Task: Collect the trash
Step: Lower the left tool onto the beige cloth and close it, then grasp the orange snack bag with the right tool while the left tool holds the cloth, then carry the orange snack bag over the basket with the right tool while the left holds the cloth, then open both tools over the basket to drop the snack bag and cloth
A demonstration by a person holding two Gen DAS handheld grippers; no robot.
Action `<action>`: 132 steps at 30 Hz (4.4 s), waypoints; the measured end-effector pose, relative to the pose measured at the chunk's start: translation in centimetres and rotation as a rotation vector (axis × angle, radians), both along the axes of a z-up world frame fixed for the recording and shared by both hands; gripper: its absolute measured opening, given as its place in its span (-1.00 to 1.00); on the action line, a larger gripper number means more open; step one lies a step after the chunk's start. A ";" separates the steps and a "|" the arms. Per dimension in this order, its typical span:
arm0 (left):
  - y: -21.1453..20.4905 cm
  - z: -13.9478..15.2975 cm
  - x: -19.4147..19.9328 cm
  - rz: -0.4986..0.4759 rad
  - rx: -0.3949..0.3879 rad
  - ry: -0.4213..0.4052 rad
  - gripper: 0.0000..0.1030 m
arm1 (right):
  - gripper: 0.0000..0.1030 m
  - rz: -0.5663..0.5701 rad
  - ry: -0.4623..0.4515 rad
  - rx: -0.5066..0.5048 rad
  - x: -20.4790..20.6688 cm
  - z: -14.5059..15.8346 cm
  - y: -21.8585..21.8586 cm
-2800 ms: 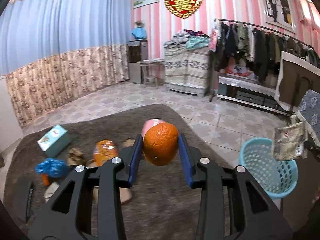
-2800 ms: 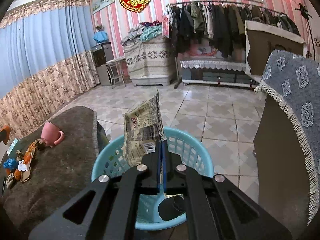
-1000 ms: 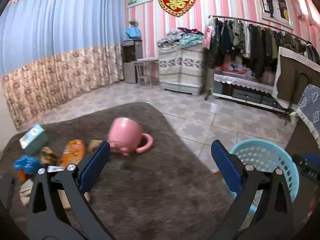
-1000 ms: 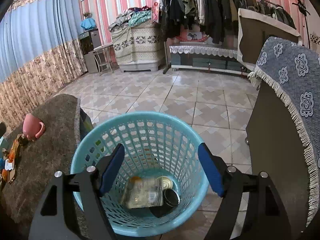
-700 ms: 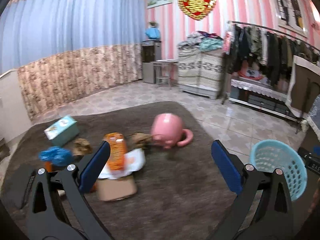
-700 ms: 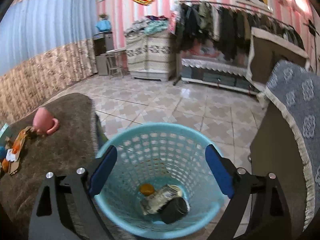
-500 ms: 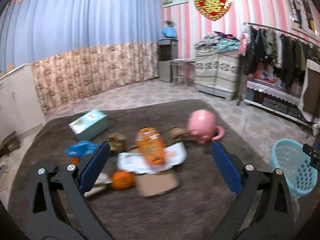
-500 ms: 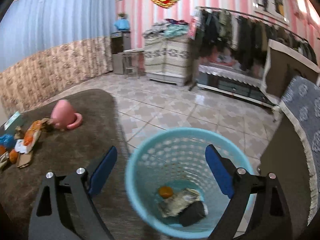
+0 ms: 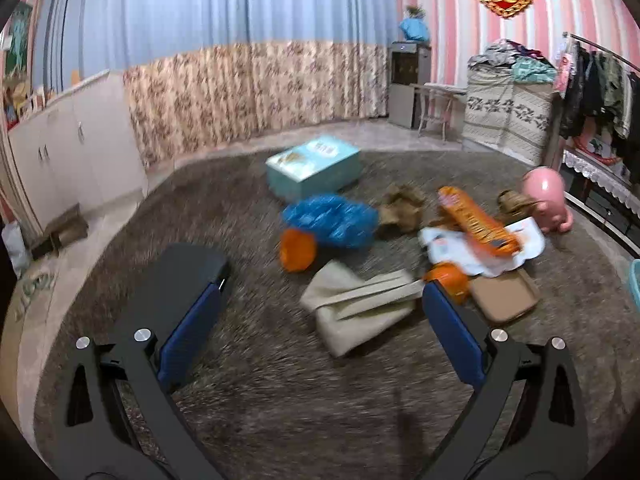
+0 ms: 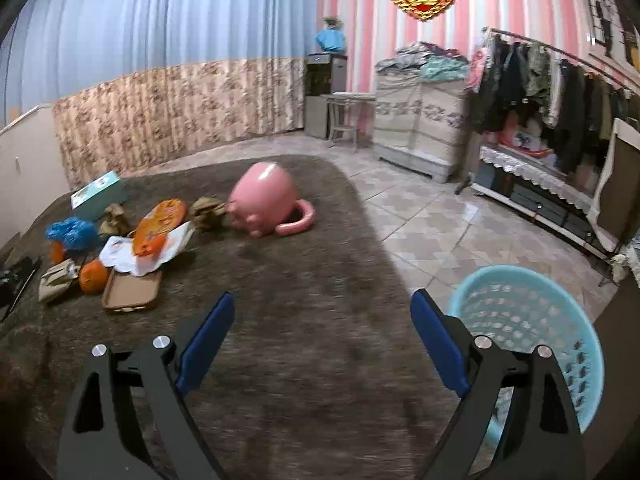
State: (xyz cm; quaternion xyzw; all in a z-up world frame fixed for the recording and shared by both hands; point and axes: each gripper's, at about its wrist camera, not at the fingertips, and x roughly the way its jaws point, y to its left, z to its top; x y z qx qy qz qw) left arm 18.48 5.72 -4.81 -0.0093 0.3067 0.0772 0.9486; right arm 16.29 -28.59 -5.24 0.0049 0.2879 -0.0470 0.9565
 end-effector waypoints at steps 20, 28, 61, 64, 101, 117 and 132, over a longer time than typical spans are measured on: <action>-0.3 -3.6 3.5 -0.163 -0.142 0.129 -0.70 | 0.69 0.230 0.082 -0.018 5.5 -1.1 8.5; 2.5 -0.2 1.4 -0.129 -0.070 0.009 -0.78 | 0.33 0.363 0.114 -0.081 9.3 -1.5 14.5; -1.1 4.1 -0.1 -0.143 -0.056 -0.100 -0.78 | -0.50 0.188 0.026 -0.063 1.2 3.5 3.6; -3.6 4.7 -0.6 -0.182 -0.054 -0.115 -0.78 | -0.49 0.114 0.003 -0.033 -1.1 4.1 0.1; -43.6 0.6 -0.4 -0.833 -0.016 -0.012 -0.77 | -0.50 -0.391 0.014 0.112 -7.8 0.1 -23.7; -40.6 2.3 1.2 -0.657 -0.007 -0.087 0.87 | -0.49 -0.370 0.031 0.106 -7.2 -0.8 -23.1; -34.0 4.1 1.6 -0.534 -0.010 -0.117 0.89 | 0.22 -0.374 0.036 0.087 -5.5 -1.5 -21.6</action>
